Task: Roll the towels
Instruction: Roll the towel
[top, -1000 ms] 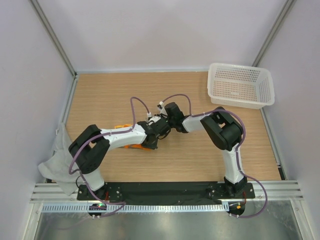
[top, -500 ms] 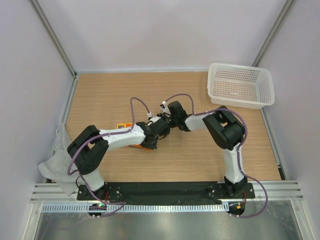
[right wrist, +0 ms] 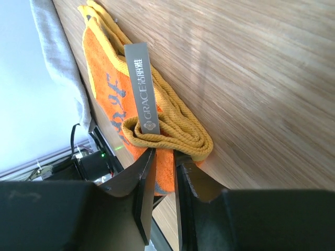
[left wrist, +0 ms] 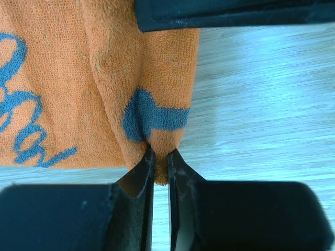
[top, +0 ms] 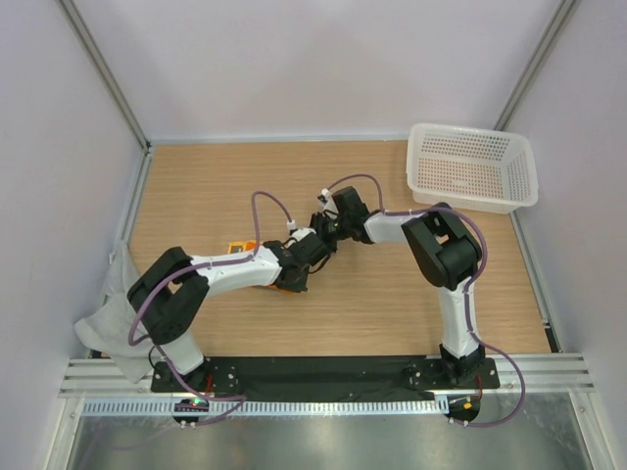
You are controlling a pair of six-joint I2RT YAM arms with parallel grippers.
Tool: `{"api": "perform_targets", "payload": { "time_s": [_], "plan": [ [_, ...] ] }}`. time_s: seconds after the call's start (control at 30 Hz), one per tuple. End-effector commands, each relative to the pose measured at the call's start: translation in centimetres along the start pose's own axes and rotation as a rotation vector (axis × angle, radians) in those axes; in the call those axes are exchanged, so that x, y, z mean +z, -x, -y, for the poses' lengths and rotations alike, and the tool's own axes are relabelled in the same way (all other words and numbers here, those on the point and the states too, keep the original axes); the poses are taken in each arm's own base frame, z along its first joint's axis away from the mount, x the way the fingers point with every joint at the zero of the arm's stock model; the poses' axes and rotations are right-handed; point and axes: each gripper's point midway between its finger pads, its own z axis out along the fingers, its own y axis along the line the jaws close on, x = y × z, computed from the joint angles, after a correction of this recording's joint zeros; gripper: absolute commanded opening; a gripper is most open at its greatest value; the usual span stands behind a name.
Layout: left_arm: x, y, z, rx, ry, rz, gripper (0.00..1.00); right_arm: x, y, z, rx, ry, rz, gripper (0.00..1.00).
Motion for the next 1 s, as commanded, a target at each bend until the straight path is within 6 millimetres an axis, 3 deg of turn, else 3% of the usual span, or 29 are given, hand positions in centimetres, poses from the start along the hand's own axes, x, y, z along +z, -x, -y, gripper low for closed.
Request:
{"api": "perform_targets", "payload": {
  "time_s": [0.0, 0.2, 0.47, 0.6, 0.73, 0.9, 0.97],
  "plan": [
    [1.4, -2.3, 0.4, -0.001, -0.043, -0.072, 0.0, 0.0, 1.5, 1.0, -0.016, -0.059, 0.03, 0.28],
    [1.3, -2.1, 0.3, -0.03, -0.088, -0.059, 0.0, -1.6, 3.5, 1.3, -0.013, -0.11, 0.047, 0.29],
    [1.3, -2.3, 0.3, -0.048, -0.141, -0.057, 0.0, -5.9, 7.6, 0.5, -0.04, -0.185, 0.136, 0.31],
    [1.4, -2.4, 0.3, -0.057, -0.163, -0.06, 0.0, -8.1, 8.2, 0.8, -0.036, -0.232, 0.153, 0.32],
    [1.3, -2.2, 0.4, -0.069, -0.187, -0.061, 0.0, -9.9, 7.9, 0.7, -0.023, -0.253, 0.171, 0.34],
    [1.3, -2.2, 0.5, -0.075, -0.215, -0.061, 0.0, -12.6, 5.4, 0.5, -0.041, -0.315, 0.173, 0.39],
    [1.2, -2.1, 0.7, -0.08, -0.234, -0.063, 0.0, -13.4, 4.4, 1.3, -0.039, -0.363, 0.183, 0.43]
  ]
}}
